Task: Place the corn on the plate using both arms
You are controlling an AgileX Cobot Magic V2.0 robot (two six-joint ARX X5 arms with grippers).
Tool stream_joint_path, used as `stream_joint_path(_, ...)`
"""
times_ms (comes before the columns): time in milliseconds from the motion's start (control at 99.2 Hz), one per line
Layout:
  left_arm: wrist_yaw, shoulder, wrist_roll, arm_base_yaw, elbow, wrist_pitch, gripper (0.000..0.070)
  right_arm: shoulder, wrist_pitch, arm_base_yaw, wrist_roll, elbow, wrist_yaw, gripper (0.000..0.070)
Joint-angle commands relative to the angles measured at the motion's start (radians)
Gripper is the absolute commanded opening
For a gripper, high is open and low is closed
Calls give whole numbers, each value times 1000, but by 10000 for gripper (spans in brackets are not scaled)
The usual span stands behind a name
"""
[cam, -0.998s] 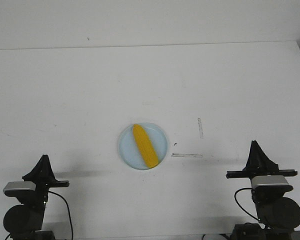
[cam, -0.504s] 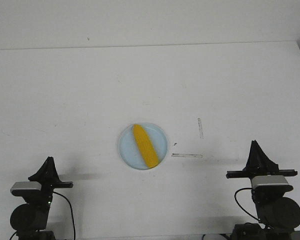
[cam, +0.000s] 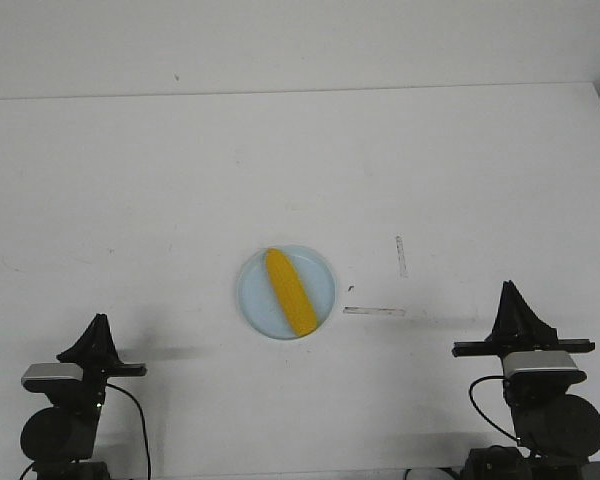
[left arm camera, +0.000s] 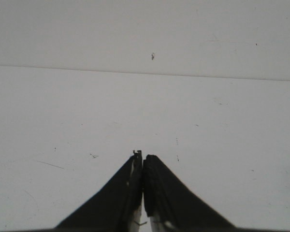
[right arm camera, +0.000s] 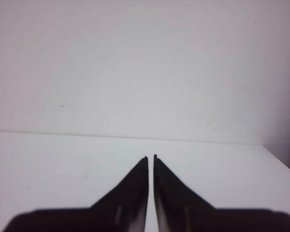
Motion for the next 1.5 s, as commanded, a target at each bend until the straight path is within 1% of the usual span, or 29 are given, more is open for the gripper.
stream_joint_path(0,2,-1,5,0,-21,16,1,-2,12,1,-5,1,0,15)
stream_joint_path(695,2,-1,5,0,-21,16,1,-3,2,1,-4,-5,6,15)
stream_joint_path(746,2,-1,5,0,-21,16,1,-16,2,2,0,-16,-10,15)
stream_joint_path(806,2,-1,5,0,-21,16,1,-22,23,2,0,-39,-28,15)
stream_joint_path(897,2,-1,5,0,-21,16,1,-45,94,1,10,-106,1,15)
stream_joint_path(1018,2,-1,5,0,-21,16,1,-96,200,1,36,-215,2,15)
stream_joint_path(1099,2,-1,5,0,-21,16,1,-125,219,1,59,-273,2,15)
stream_joint_path(1179,2,-1,5,0,-21,16,1,-160,227,1,60,-323,0,15)
stream_joint_path(1270,2,-1,5,0,-21,16,1,-158,286,1,60,-372,-1,15)
stream_joint_path(1351,2,-1,5,0,-21,16,1,-158,260,1,59,-375,-20,15)
stream_joint_path(1492,2,-1,5,0,-21,15,1,-158,226,1,60,-375,-21,15)
